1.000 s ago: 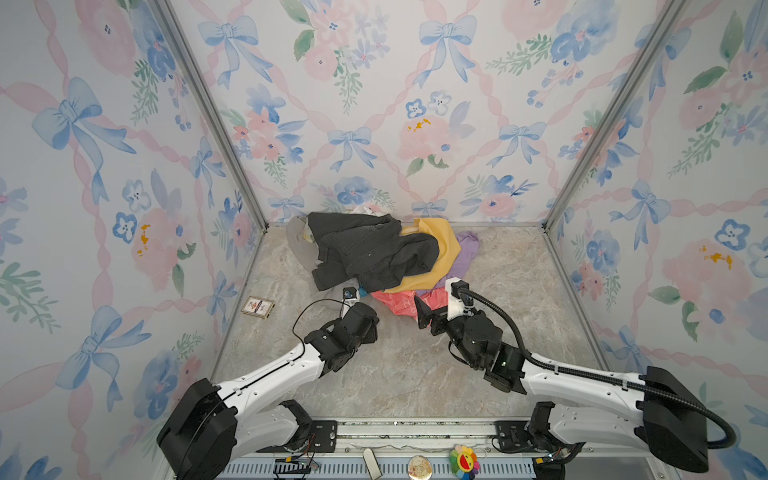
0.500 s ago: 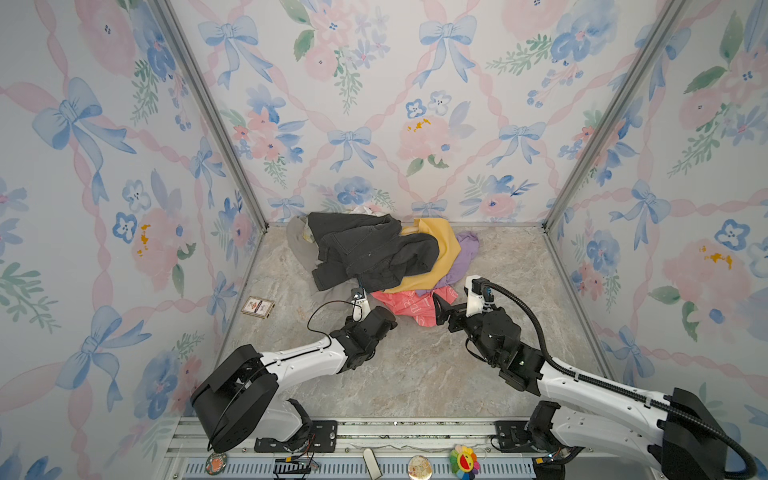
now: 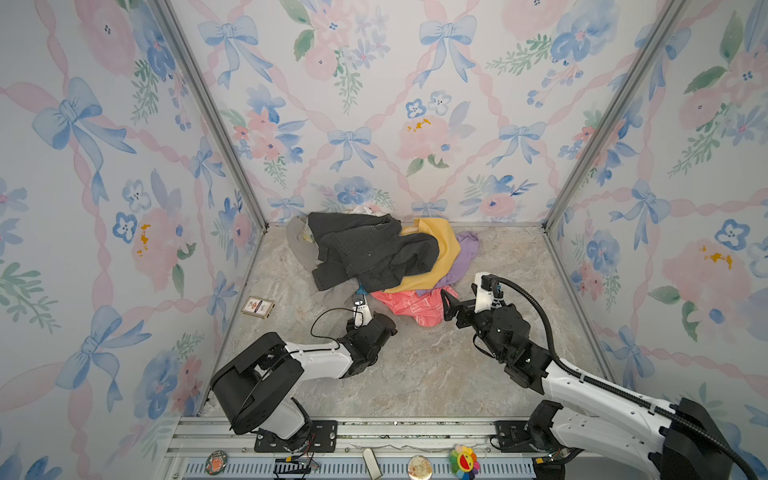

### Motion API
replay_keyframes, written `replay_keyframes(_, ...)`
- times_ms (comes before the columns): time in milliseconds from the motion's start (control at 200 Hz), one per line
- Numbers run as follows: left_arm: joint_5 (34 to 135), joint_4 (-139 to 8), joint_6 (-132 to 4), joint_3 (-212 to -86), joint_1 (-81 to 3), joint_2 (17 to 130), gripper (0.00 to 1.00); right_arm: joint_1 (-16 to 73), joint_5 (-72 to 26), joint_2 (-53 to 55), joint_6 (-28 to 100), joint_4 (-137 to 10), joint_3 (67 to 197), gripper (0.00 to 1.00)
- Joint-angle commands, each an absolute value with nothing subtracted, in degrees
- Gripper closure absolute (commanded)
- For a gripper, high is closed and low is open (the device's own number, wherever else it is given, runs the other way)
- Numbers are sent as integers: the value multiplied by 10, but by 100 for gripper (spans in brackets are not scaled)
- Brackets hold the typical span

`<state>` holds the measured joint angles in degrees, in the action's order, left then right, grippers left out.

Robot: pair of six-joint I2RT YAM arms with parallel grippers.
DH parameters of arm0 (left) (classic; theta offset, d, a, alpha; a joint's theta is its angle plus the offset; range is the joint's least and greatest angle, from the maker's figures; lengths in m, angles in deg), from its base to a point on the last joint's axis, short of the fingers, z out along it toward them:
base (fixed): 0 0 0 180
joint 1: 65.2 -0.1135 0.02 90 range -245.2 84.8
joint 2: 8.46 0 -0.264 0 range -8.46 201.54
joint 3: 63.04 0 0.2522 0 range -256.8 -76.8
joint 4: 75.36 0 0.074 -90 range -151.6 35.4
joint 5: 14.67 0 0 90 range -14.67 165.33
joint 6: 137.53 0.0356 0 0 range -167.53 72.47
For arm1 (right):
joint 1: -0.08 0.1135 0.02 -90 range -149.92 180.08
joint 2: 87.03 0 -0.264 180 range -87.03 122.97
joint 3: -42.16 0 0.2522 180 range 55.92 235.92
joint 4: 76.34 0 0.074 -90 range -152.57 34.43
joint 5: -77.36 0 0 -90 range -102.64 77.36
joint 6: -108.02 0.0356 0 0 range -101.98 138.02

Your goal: Pick out a specific cloth from the pile

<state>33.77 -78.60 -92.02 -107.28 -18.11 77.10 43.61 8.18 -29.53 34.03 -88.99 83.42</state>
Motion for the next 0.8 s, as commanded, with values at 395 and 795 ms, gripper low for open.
replay_keyframes(395,593,-570,-821,-1231,-303,754,42,628,192,3,242,-1325,774,2)
replay_keyframes(795,671,-484,-751,-1388,-439,791,41,703,254,233,278,-1313,960,3)
